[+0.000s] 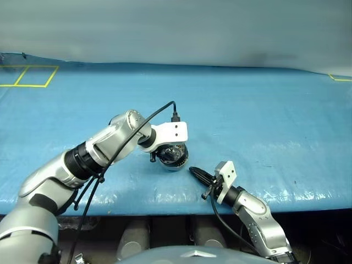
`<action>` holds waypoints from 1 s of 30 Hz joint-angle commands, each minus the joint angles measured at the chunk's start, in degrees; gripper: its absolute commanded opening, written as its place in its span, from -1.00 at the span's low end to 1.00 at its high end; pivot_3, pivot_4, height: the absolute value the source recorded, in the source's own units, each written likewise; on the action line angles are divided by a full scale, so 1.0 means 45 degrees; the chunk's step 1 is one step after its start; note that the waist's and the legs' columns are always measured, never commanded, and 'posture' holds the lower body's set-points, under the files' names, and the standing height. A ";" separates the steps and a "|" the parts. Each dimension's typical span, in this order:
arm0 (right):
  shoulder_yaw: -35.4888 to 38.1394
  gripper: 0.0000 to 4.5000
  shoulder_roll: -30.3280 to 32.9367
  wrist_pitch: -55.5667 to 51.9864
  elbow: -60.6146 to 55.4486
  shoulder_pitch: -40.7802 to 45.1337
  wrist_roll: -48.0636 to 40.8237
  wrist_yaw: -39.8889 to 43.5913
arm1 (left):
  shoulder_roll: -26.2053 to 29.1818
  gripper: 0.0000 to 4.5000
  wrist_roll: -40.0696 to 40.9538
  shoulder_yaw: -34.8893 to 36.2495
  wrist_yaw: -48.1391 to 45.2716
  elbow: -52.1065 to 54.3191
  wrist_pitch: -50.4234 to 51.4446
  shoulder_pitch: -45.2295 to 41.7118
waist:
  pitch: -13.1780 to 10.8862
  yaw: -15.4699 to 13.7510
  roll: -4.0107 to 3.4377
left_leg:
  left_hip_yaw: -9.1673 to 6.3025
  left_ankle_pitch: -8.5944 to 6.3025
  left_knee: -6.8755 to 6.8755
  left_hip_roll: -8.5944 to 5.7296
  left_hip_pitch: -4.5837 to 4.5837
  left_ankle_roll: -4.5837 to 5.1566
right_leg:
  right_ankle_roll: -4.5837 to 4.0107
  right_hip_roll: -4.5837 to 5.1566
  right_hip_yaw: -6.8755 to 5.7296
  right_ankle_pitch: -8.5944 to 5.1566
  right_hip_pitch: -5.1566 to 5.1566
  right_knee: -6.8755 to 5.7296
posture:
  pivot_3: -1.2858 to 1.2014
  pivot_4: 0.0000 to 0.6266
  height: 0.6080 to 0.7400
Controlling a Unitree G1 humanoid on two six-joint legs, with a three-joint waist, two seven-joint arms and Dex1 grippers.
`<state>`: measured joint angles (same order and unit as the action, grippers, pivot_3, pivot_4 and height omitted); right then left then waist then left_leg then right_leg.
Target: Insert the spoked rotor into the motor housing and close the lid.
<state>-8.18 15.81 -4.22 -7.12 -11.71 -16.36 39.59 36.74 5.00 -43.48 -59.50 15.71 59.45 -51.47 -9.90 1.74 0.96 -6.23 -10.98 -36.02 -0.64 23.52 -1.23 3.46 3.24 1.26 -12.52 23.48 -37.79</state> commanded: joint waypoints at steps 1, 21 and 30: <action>0.0009 -1.00 -0.0027 0.0171 -0.0144 0.0057 -0.0125 0.0076 | 0.0188 -0.24 -0.0489 -0.0187 0.0082 -0.0095 0.0105 -0.0401 | 0.0000 0.0008 0.0000 | -0.0001 0.0000 0.0000 0.0000 0.0000 0.0000 | 0.0000 -0.0001 0.0000 0.0000 0.0000 0.0000 | 0.03 -0.52 1.00; -0.0135 -1.00 -0.0097 0.0112 -0.0032 0.0091 0.0023 -0.0020 | 0.0331 -0.24 -0.0812 -0.0714 -0.0445 0.0008 0.0022 -0.0434 | 0.0000 0.0078 0.0000 | -0.0001 0.0000 0.0002 0.0002 0.0003 0.0000 | -0.0001 -0.0005 0.0000 0.0000 0.0006 0.0000 | 0.03 -0.52 1.00; -0.0113 -1.00 -0.0097 0.0096 -0.0074 0.0033 0.0011 -0.0063 | 0.0320 0.99 -0.1001 -0.0795 -0.0712 0.0007 -0.0098 -0.0521 | 0.0000 0.0064 0.0000 | -0.0001 0.0000 0.0003 0.0002 0.0006 0.0000 | -0.0001 -0.0004 0.0000 -0.0001 0.0006 0.0002 | 0.03 -0.52 1.00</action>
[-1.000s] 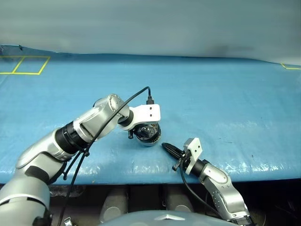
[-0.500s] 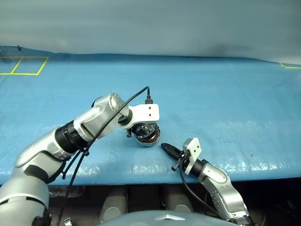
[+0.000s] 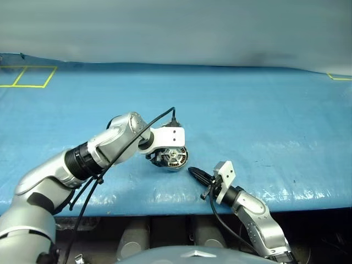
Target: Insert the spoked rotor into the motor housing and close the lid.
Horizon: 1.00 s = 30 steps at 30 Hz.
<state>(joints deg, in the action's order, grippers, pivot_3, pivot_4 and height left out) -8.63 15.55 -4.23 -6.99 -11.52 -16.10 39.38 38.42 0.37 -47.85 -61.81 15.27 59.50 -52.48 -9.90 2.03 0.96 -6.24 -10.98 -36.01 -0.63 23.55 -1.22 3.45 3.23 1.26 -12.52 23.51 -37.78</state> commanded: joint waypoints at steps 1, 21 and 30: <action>-0.0007 -1.00 -0.0030 0.0098 -0.0123 -0.0025 -0.0055 -0.0016 | -0.0139 0.99 0.0126 0.0354 -0.0206 0.0154 -0.0058 -0.0308 | 0.0000 0.0001 0.0000 | 0.0000 0.0000 0.0000 0.0000 0.0000 0.0000 | 0.0000 0.0000 0.0000 0.0000 0.0000 0.0001 | 0.03 -0.52 1.00; 0.1805 -1.00 0.1858 -0.2619 -0.3789 0.0036 -0.0772 -0.1111 | -0.0638 0.01 0.5076 0.7542 0.0891 0.5102 -0.3909 0.8705 | 0.0000 -0.0017 -0.0029 | 0.0020 -0.0001 0.0007 0.0009 -0.0010 -0.0001 | -0.0009 0.0022 0.0018 -0.0005 0.0002 0.0002 | 0.03 -0.52 1.00; 0.0122 -1.00 0.1390 -0.5376 -0.4375 0.2395 -0.0254 -0.2289 | -0.2208 -0.99 0.5146 0.9808 0.3176 0.4634 -0.7418 1.3582 | 0.0002 -0.0247 -0.0027 | 0.0045 -0.0002 -0.0004 0.0023 -0.0005 -0.0003 | -0.0008 0.0052 0.0017 -0.0004 0.0003 0.0007 | 0.03 -0.52 1.00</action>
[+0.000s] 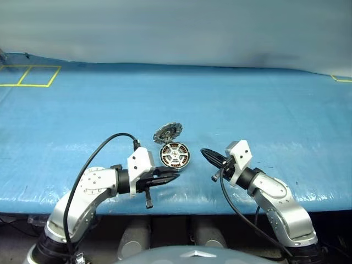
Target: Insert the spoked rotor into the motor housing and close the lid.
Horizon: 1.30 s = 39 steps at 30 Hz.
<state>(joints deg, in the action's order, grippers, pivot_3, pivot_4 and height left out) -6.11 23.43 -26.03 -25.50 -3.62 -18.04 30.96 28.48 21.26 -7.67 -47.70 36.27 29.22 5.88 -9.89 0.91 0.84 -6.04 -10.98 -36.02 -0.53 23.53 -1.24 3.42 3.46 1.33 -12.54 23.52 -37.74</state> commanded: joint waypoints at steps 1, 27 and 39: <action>-0.0658 -1.00 -0.0625 -0.0731 -0.0143 0.0943 0.0184 -0.0581 | 0.0026 -0.99 0.0385 0.1077 0.0134 -0.0163 -0.0998 0.0985 | 0.0001 0.0010 -0.0004 | 0.0004 0.0000 0.0002 -0.0001 0.0002 -0.0001 | 0.0000 -0.0001 0.0000 0.0000 0.0009 0.0000 | 0.03 -0.52 1.00; -0.2020 -1.00 -0.3345 -0.2963 0.2676 0.2265 0.0812 -0.2238 | 0.1208 -0.99 0.1449 0.3406 -0.1372 -0.7882 -0.2542 -0.5592 | 0.0047 0.0157 0.0033 | -0.0002 0.0003 0.0014 0.0004 -0.0021 -0.0011 | -0.0001 -0.0037 -0.0038 0.0001 -0.0010 0.0005 | 0.03 -0.52 1.00; -0.2150 -1.00 -0.2672 -0.3736 0.0256 0.1156 0.0127 -0.1840 | 0.0697 -0.99 0.0839 0.1758 -0.3212 -0.9802 -0.3057 -0.7325 | 0.0049 0.0182 0.0036 | -0.0004 0.0000 0.0096 -0.0005 -0.0009 -0.0016 | 0.0001 -0.0026 -0.0035 -0.0001 0.0001 0.0057 | 0.03 -0.52 1.00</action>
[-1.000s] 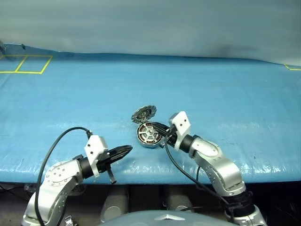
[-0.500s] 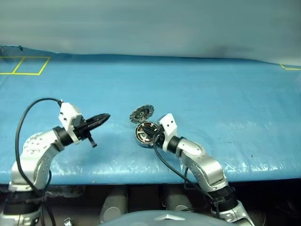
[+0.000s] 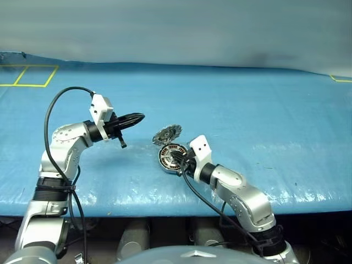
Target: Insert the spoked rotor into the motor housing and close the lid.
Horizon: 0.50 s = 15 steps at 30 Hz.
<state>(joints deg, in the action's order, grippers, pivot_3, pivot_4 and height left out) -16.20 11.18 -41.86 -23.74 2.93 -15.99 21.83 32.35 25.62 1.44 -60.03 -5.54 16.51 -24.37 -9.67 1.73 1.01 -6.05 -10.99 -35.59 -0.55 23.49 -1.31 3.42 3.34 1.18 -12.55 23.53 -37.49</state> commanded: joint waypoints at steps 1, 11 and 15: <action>0.0180 -1.00 0.0098 -0.0087 -0.0296 -0.0338 -0.0438 0.0288 | -0.0306 -0.99 -0.0233 -0.0397 -0.0568 -0.0922 -0.0278 -0.0881 | -0.0001 -0.0002 0.0000 | 0.0001 0.0000 -0.0005 0.0000 0.0000 0.0000 | 0.0000 -0.0001 -0.0001 0.0000 0.0000 -0.0001 | 0.03 -0.52 1.00; 0.1478 -1.00 0.1229 0.0877 -0.2399 -0.1938 -0.1425 0.1118 | -0.1627 -0.99 -0.1636 -0.1775 -0.2230 -0.5201 -0.1628 -0.3683 | -0.0014 -0.0027 0.0003 | -0.0007 -0.0001 -0.0038 -0.0007 0.0040 0.0003 | 0.0029 -0.0004 -0.0008 0.0018 0.0003 0.0025 | 0.03 -0.52 1.00; 0.1615 -1.00 0.1676 0.2297 -0.2577 -0.3244 -0.1204 0.1493 | -0.1924 -0.99 -0.2165 -0.2135 -0.3143 -0.6753 -0.2274 -0.4523 | -0.0016 0.0067 0.0005 | -0.0006 -0.0002 -0.0016 -0.0003 0.0044 0.0005 | 0.0034 -0.0009 -0.0009 0.0021 0.0003 0.0055 | 0.03 -0.52 1.00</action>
<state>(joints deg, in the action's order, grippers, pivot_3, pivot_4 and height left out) -10.00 18.71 -34.96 -32.80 -10.26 -20.98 27.65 23.96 16.65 -7.81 -71.98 -34.19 8.29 -42.33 -9.74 2.03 1.03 -6.09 -10.99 -35.65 -0.57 23.69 -1.28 3.58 3.30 1.13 -12.45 23.52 -37.22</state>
